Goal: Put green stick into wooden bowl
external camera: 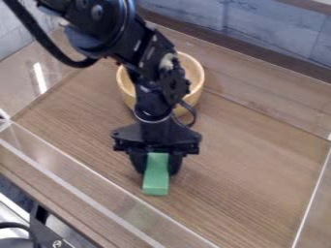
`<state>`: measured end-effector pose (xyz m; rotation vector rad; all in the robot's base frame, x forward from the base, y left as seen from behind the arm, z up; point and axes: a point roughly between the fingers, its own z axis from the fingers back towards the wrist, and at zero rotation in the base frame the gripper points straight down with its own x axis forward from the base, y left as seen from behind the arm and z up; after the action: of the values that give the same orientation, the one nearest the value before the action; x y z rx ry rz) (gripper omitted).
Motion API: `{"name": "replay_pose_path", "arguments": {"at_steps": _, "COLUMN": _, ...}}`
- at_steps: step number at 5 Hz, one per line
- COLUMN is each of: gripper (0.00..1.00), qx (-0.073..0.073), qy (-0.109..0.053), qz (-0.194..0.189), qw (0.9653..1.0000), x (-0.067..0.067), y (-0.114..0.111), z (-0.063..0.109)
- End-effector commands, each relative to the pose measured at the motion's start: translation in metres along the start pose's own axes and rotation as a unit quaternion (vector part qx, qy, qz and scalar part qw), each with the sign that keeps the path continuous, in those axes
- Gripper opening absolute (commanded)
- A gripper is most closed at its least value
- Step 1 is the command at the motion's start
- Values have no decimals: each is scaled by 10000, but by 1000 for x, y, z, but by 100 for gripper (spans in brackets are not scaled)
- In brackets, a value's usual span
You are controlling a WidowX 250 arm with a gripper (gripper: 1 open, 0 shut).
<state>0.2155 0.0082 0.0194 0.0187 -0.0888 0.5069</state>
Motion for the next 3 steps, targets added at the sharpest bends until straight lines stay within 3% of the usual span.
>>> {"name": "replay_pose_path", "arguments": {"at_steps": 1, "gripper": 100, "qx": -18, "qy": -54, "qz": 184, "qw": 9998, "x": 7, "y": -10, "z": 5}}
{"name": "replay_pose_path", "arguments": {"at_steps": 2, "gripper": 0, "qx": -31, "qy": -49, "qz": 366, "qw": 9993, "x": 10, "y": -18, "z": 6}}
{"name": "replay_pose_path", "arguments": {"at_steps": 3, "gripper": 0, "qx": -44, "qy": -53, "qz": 339, "qw": 9994, "x": 2, "y": -20, "z": 10}}
